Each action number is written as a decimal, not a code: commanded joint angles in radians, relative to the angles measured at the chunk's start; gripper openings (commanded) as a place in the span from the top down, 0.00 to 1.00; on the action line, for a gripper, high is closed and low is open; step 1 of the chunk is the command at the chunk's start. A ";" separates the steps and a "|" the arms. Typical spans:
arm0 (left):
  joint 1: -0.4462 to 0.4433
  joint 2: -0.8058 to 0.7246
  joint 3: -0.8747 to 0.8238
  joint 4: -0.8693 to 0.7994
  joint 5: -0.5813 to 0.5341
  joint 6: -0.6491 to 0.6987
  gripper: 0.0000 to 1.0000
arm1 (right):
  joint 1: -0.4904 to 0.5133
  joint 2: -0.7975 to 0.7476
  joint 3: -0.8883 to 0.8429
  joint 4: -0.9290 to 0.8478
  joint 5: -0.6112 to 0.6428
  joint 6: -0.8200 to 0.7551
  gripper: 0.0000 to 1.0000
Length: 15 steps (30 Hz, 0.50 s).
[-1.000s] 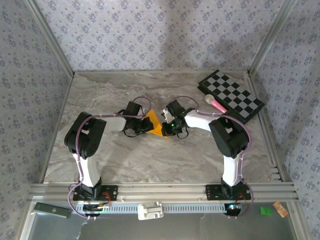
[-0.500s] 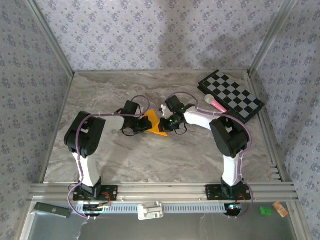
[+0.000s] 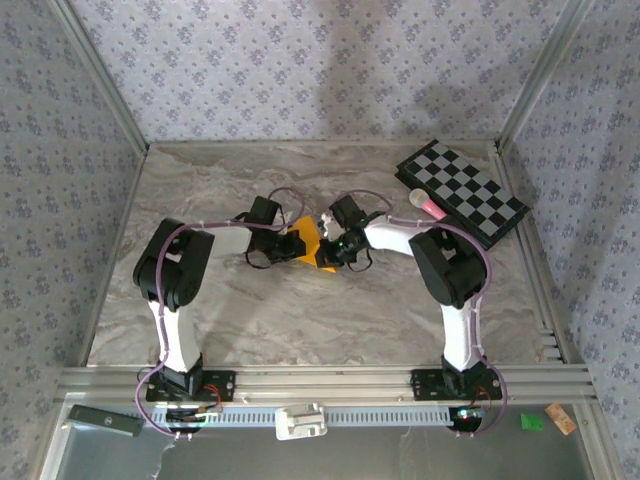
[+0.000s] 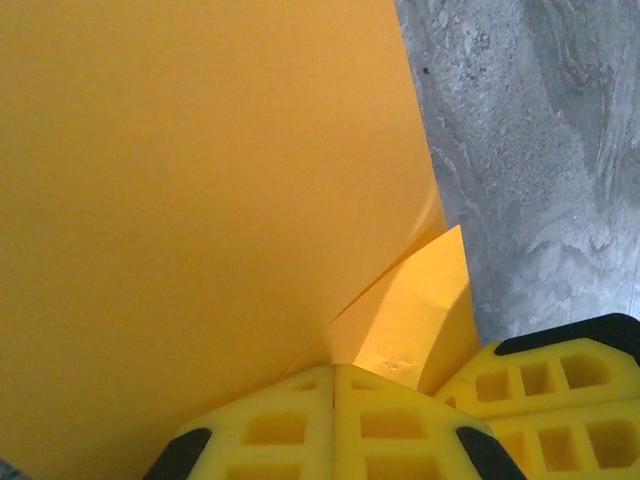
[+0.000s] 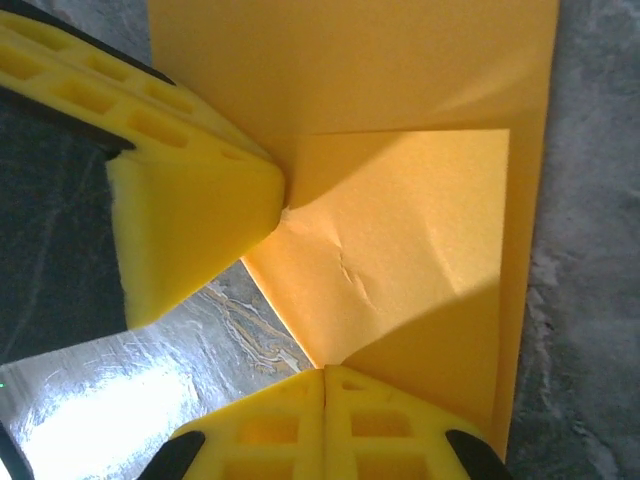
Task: Fold a paper plane with a square sheet of paper (pick it up from the middle)
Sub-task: Third fold the triangle at the center of the table.
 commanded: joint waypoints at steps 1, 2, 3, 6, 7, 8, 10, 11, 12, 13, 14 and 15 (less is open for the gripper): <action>0.007 0.072 -0.020 -0.114 -0.078 0.055 0.98 | -0.036 -0.037 -0.127 -0.046 0.004 0.002 1.00; 0.008 0.074 -0.015 -0.118 -0.078 0.061 0.98 | -0.044 -0.057 -0.163 -0.028 -0.008 0.003 1.00; 0.009 0.076 -0.010 -0.123 -0.079 0.066 0.98 | -0.051 -0.075 -0.196 -0.012 -0.017 0.004 1.00; 0.008 0.081 0.011 -0.134 -0.071 0.084 0.98 | -0.073 -0.132 -0.284 0.041 -0.038 0.018 1.00; 0.007 0.081 0.020 -0.138 -0.067 0.087 0.98 | -0.081 -0.151 -0.300 0.055 -0.044 0.026 1.00; 0.007 0.078 0.033 -0.143 -0.061 0.087 0.98 | -0.086 -0.173 -0.304 0.062 -0.050 0.034 1.00; 0.007 0.067 0.063 -0.153 -0.042 0.071 0.96 | -0.085 -0.216 -0.290 0.064 -0.039 0.038 1.00; 0.006 0.054 0.080 -0.153 -0.024 0.054 0.94 | -0.082 -0.235 -0.275 0.059 -0.023 0.038 1.00; 0.003 0.040 0.098 -0.153 -0.014 0.037 0.92 | -0.078 -0.250 -0.258 0.049 -0.002 0.038 1.00; 0.000 0.019 0.117 -0.153 -0.007 0.016 0.89 | -0.075 -0.260 -0.237 0.037 0.020 0.035 0.99; -0.004 -0.002 0.134 -0.152 -0.006 -0.009 0.85 | -0.071 -0.268 -0.218 0.028 0.042 0.033 0.96; -0.004 -0.024 0.144 -0.147 -0.003 -0.032 0.82 | -0.068 -0.269 -0.203 0.023 0.064 0.033 0.94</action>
